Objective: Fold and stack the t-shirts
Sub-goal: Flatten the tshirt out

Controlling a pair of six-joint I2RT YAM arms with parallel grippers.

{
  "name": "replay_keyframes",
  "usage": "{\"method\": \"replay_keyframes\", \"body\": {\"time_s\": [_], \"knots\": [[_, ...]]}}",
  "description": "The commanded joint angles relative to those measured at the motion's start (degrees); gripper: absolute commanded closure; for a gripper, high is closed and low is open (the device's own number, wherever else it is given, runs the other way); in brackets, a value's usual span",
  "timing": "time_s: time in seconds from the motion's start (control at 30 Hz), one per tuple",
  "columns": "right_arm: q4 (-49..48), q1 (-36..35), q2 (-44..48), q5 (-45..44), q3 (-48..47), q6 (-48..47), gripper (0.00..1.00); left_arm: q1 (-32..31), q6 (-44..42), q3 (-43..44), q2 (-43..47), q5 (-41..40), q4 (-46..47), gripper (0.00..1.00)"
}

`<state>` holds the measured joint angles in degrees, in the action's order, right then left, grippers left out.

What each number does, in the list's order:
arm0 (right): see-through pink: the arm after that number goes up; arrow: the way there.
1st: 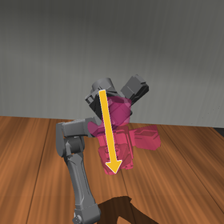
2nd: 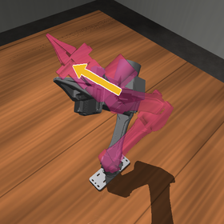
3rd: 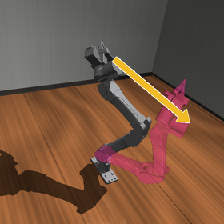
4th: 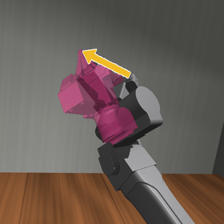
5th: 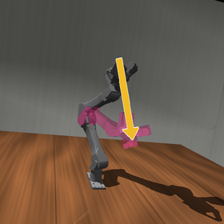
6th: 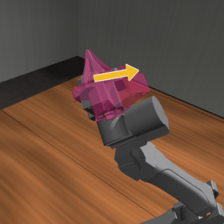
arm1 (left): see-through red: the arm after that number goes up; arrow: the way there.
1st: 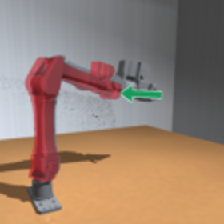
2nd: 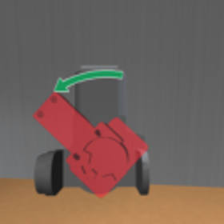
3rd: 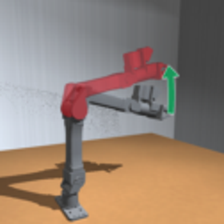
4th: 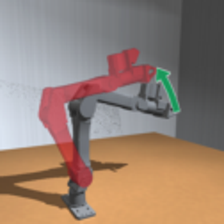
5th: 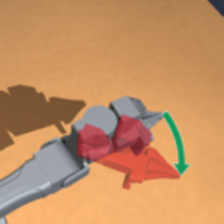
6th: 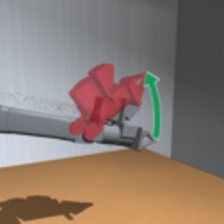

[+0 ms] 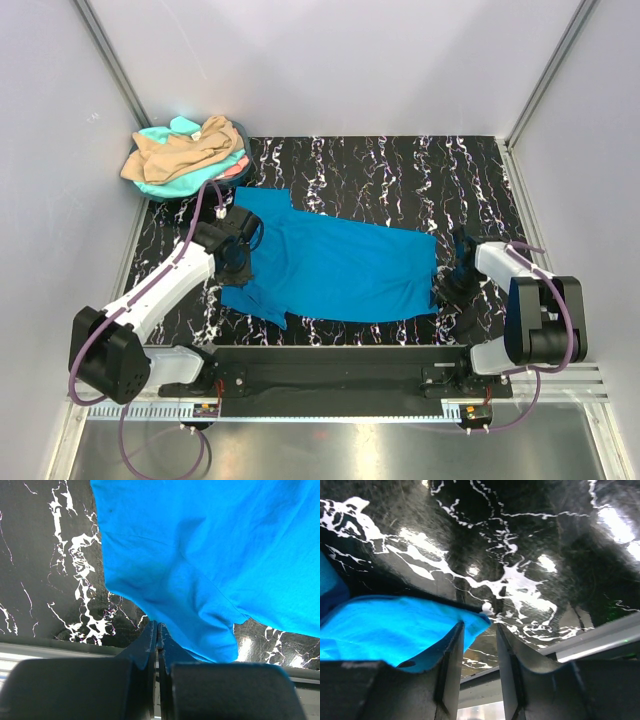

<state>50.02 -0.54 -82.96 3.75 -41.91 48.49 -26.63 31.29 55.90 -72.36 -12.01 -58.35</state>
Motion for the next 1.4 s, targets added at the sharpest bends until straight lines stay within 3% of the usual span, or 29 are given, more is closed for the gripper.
{"method": "replay_keyframes", "body": {"time_s": [0.0, 0.3, 0.63, 0.9, 1.07, 1.2, 1.3, 1.37], "knots": [[-2.6, 0.3, -0.7, 0.9, 0.3, 1.3, 0.61, 0.2, -1.0, 2.3, 1.4, 0.4, 0.7, 1.0], [-1.8, 0.2, -1.0, -2.1, -0.1, 4.1, 0.67, 0.2, -0.6, 2.8, 1.6, 0.4, 0.3, 1.0], [-3.8, 0.2, 5.1, -7.5, 2.8, 11.9, 0.99, 0.3, -0.3, 3.4, 2.4, -0.3, -0.6, 1.0], [-1.1, 2.1, 9.7, -10.6, -3.2, 7.0, 1.0, 2.0, -2.4, 8.0, 3.9, -0.6, 1.4, 1.0], [0.3, 4.5, 6.4, -11.6, -16.4, 0.1, 1.0, 4.8, -6.4, 20.5, -0.8, 1.5, 9.5, 1.0], [1.0, 6.5, -2.3, -10.0, -31.4, -3.7, 1.0, 8.0, -9.5, 33.2, -9.1, 4.0, 16.4, 1.0], [5.2, 7.0, -12.3, -10.2, -56.1, -6.8, 1.0, 10.1, -12.1, 46.0, -17.0, 5.9, 22.0, 1.0], [5.6, 7.7, -19.0, -9.8, -66.2, -7.7, 1.0, 11.7, -13.4, 58.2, -24.1, 8.8, 25.8, 1.0]]}}
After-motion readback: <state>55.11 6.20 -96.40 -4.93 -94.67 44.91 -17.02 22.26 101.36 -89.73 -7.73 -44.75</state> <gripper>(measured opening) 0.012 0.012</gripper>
